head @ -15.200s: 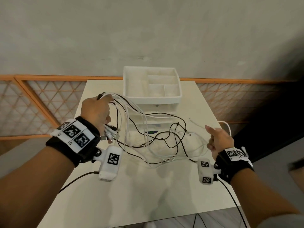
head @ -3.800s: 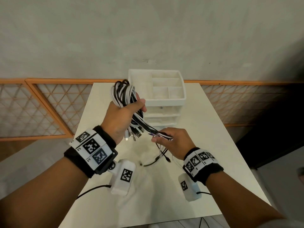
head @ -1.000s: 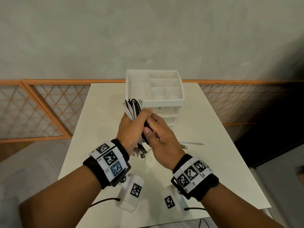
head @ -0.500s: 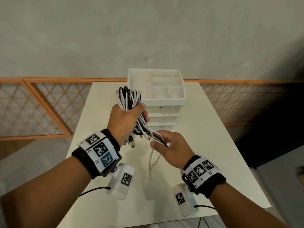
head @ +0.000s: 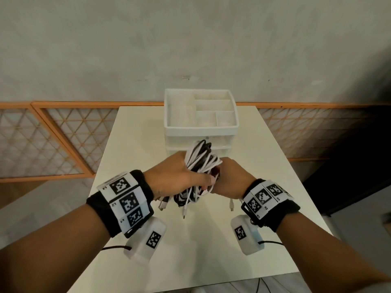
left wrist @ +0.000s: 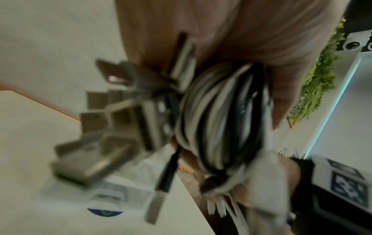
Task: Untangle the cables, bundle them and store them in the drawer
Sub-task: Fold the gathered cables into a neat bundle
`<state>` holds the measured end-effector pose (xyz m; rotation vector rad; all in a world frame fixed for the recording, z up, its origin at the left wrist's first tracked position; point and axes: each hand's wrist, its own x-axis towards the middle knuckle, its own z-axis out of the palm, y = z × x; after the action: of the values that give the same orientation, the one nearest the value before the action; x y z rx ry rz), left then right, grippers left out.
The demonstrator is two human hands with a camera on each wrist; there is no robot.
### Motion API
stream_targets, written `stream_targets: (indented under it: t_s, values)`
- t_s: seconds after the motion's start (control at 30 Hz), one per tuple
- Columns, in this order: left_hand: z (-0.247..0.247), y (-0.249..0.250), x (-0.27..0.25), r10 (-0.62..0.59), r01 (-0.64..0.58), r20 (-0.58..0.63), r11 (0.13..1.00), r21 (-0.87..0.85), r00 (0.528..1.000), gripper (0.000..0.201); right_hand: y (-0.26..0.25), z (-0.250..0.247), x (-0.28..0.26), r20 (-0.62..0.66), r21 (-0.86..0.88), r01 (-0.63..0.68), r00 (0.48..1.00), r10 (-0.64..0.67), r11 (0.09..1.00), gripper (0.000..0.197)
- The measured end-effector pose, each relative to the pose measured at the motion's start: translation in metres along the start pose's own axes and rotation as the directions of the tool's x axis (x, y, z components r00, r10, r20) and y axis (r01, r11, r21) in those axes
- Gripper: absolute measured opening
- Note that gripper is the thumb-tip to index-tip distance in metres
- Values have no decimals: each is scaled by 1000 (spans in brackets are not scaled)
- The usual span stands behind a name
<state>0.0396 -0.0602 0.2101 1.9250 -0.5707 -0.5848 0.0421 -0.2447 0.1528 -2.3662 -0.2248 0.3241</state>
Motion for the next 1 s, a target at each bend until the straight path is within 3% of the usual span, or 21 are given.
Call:
stream_targets:
  t_s: [0.1, 0.2, 0.33, 0.43, 0.5, 0.57, 0.63, 0.7, 0.83, 1.0]
  values:
    - [10, -2, 3, -28, 31, -45, 998, 54, 999, 25, -8, -3, 0, -86, -74, 57, 994, -63, 996, 37]
    - [14, -3, 2, -33, 36, -58, 998, 53, 998, 33, -17, -6, -4, -132, 37, 88, 988, -83, 995, 31]
    - [15, -8, 3, -40, 57, -154, 993, 105, 987, 30, -21, -12, -8, -167, 107, 107, 982, -89, 988, 33]
    - [11, -10, 3, -32, 47, -206, 997, 69, 978, 18, -21, -14, -11, -145, 311, 115, 987, -72, 943, 43]
    - [8, -9, 1, -3, 2, -239, 1000, -3, 971, 14, -22, -20, -16, -128, 451, 121, 989, -70, 884, 36]
    - [5, -8, 1, -14, -19, -299, 994, -108, 954, 14, -22, -26, -22, -145, 483, 111, 988, -46, 868, 8]
    - [0, -10, 2, -76, -8, -357, 973, -229, 931, 10, -16, -31, -26, -138, 506, 80, 990, -11, 859, 34]
    - [-4, -11, 3, -122, 3, -376, 954, -300, 919, 8, -14, -33, -30, -99, 540, 55, 995, -1, 840, 45]
    - [-3, -15, 6, -127, 9, -368, 952, -305, 921, 9, -16, -32, -35, -94, 561, 71, 995, -22, 825, 38]
    - [3, -22, 11, -39, -39, -392, 981, -189, 919, 11, -22, -27, -34, -189, 737, 57, 974, 124, 674, 22]
